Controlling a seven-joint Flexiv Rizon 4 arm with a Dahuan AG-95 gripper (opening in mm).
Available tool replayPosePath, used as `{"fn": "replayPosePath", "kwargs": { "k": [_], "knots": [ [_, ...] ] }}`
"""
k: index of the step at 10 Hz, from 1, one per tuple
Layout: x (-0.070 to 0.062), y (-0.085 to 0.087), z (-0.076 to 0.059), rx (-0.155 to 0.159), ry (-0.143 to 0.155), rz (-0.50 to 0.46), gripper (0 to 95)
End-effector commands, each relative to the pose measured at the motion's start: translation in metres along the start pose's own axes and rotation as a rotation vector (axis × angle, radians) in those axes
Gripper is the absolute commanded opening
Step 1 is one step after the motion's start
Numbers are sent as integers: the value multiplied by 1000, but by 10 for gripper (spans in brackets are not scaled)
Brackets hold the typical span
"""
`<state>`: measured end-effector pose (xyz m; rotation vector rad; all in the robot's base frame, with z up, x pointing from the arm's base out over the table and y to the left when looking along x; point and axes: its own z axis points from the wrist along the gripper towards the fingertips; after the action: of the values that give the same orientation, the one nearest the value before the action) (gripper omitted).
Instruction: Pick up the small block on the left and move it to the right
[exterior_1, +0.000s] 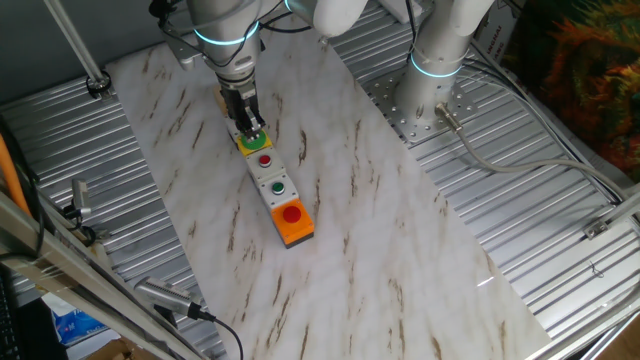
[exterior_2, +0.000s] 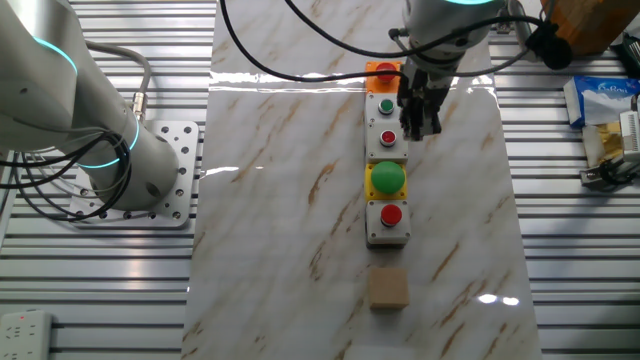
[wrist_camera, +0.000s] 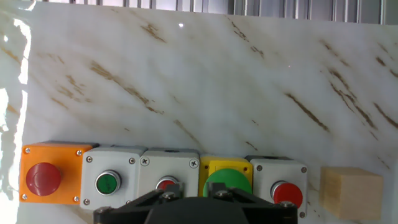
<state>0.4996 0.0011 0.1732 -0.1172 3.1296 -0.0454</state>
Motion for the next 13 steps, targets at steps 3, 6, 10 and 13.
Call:
{"fn": "replayPosePath", "kwargs": {
  "k": [3, 6, 10, 13],
  "knots": [
    [0, 0, 0, 0, 0, -2, 0],
    [2, -7, 1, 9, -4, -15, 0],
    [18, -63, 13, 7, -15, -65, 0],
    [27, -101, 22, 6, -19, -93, 0]
  ]
}}
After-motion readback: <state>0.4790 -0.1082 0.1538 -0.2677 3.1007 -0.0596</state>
